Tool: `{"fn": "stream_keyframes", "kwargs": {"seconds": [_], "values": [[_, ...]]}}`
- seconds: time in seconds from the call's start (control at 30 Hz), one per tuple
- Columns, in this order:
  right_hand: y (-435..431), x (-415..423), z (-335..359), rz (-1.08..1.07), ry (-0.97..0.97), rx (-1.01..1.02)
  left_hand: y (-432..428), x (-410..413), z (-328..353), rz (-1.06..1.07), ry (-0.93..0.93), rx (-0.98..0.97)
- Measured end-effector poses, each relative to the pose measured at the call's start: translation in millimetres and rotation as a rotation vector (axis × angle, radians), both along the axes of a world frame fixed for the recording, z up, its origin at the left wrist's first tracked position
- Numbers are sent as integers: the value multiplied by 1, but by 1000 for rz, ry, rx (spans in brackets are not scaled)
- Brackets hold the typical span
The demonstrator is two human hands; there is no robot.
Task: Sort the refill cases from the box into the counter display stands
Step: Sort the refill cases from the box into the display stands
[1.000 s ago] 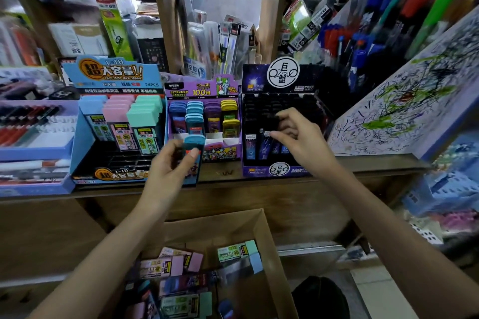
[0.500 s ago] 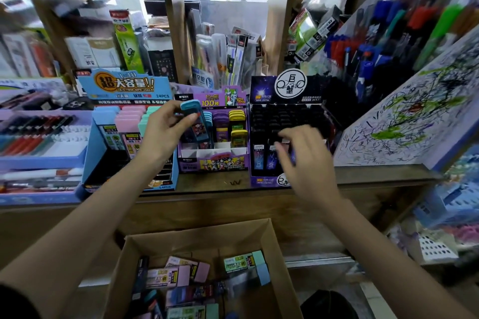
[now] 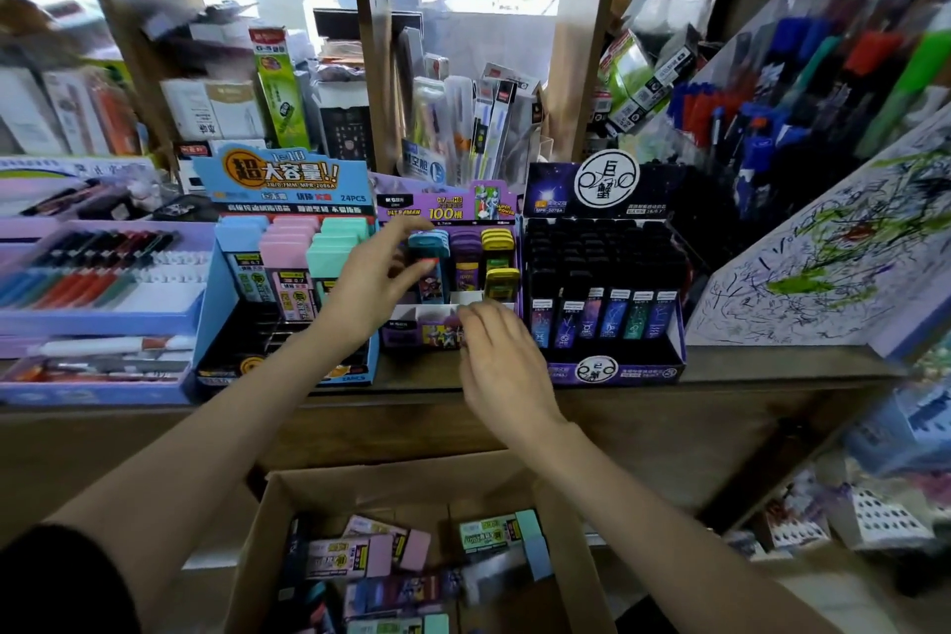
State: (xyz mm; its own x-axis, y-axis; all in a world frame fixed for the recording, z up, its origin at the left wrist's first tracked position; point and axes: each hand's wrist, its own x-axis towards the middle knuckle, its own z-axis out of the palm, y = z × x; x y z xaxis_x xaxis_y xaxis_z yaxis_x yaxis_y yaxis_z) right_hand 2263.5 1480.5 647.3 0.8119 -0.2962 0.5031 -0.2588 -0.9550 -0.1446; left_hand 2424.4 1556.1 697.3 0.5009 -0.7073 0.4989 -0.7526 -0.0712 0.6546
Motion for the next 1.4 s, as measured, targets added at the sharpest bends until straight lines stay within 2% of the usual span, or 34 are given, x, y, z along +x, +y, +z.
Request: {"fn": "stream_keyframes", "kwargs": {"seconds": [0.07, 0.13, 0.37, 0.47, 0.57, 0.63, 0.77, 0.87, 0.93, 1.03, 1.13, 1.27, 1.4], "values": [[-3, -2, -1, -6, 14, -4, 1, -1, -2, 71, -277, 21], [-5, -3, -3, 2, 41, -2, 1, -4, -2, 90, -396, 57], [-5, -6, 3, 42, 74, 61, 11, -10, -3, 55, -486, 189], [-2, -15, 12, 74, 12, 80, 23, -18, -1, 87, -489, 170], [3, -30, 13, 136, 15, 137, 47, -35, -10, 14, -496, 131], [7, -43, 6, 163, 69, 241, 69, -48, -30, -80, -419, 176], [15, -66, -31, 165, 316, 446, 117, -72, -105, -198, -136, 444], [22, -76, -78, 136, 529, 609, 152, -88, -168, -143, 124, 601], [30, -80, -113, 105, 618, 687, 171, -96, -205, -29, 247, 682], [48, -78, -163, 65, 738, 734, 190, -108, -248, 217, 289, 845], [67, -67, -198, 49, 747, 789, 198, -116, -272, 346, 459, 881], [81, -56, -224, -63, 704, 752, 198, -122, -285, 303, 450, 1020], [90, -56, -237, 0, 745, 652, 196, -127, -291, 92, 487, 1023]]}}
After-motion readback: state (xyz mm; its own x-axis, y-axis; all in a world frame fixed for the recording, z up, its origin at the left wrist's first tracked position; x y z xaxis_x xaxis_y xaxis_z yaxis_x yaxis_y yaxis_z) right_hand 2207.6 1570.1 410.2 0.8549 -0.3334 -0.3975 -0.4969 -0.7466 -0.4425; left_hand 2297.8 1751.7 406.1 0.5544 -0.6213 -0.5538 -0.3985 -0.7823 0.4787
